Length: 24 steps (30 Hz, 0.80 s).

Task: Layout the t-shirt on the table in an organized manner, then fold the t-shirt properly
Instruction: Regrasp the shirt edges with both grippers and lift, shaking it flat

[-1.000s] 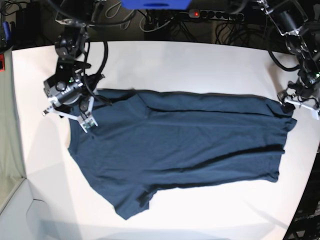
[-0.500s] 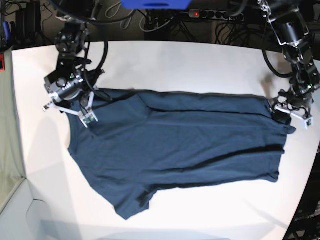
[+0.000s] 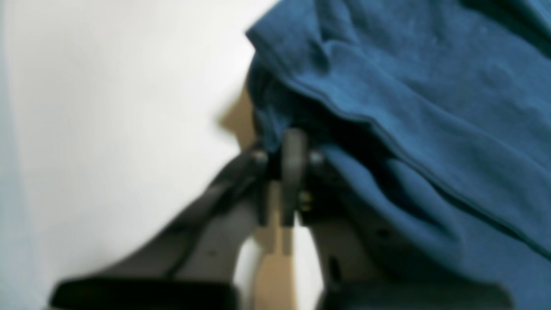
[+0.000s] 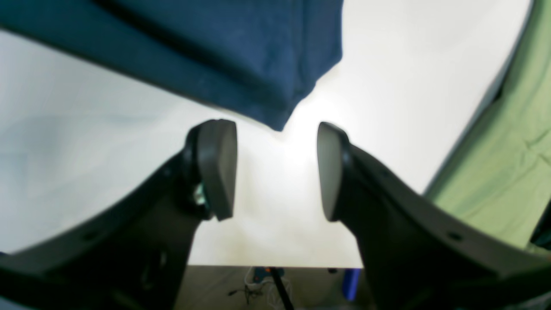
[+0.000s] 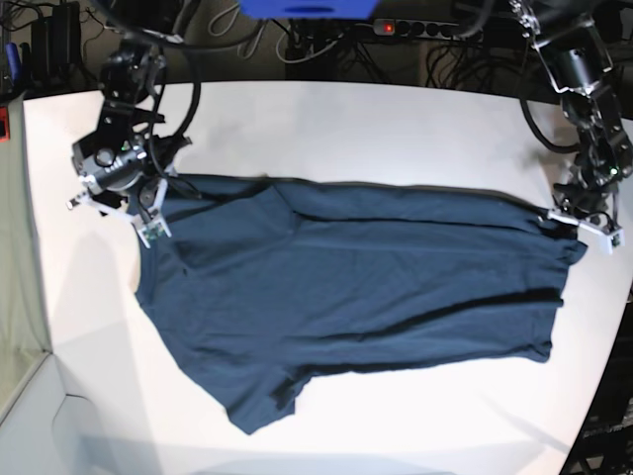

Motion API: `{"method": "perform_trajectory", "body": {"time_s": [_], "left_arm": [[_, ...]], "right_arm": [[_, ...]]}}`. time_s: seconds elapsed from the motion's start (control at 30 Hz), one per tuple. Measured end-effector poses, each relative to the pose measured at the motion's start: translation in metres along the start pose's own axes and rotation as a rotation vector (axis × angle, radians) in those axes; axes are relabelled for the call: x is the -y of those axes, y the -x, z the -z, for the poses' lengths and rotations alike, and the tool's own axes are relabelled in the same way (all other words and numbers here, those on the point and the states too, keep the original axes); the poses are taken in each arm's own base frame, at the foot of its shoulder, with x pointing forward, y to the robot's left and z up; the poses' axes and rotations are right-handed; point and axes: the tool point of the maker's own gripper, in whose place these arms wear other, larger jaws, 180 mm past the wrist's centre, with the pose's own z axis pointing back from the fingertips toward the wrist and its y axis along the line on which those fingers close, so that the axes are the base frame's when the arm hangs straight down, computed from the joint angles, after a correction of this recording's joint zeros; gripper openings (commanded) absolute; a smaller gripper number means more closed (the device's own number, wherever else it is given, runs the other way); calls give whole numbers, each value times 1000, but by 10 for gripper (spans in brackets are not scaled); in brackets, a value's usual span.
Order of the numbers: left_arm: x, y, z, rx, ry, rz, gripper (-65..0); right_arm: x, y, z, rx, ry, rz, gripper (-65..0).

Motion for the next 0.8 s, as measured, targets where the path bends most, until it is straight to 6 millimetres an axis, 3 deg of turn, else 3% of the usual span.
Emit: {"method": "perform_trajectory", "body": {"time_s": [0.23, 0.5, 0.57, 0.67, 0.7, 0.8], "left_arm": [[0, 0, -1, 3, 3, -5, -650], [4, 8, -14, -17, 4, 39, -650], [5, 7, -14, -14, 5, 41, -650], [5, 6, -15, -15, 5, 43, -650], [5, 6, -16, -19, 4, 51, -650], [9, -9, -29, 30, 9, 93, -650]], "right_arm": [[-7, -2, 8, 6, -28, -4, -345], [-28, -2, 33, 24, -109, -11, -360], [-29, -6, 34, 47, -112, -10, -427], [-31, -5, 34, 52, -121, -11, -623], [-30, -3, 35, 49, -118, -21, -650], [-8, 9, 32, 5, -66, -52, -650]]}}
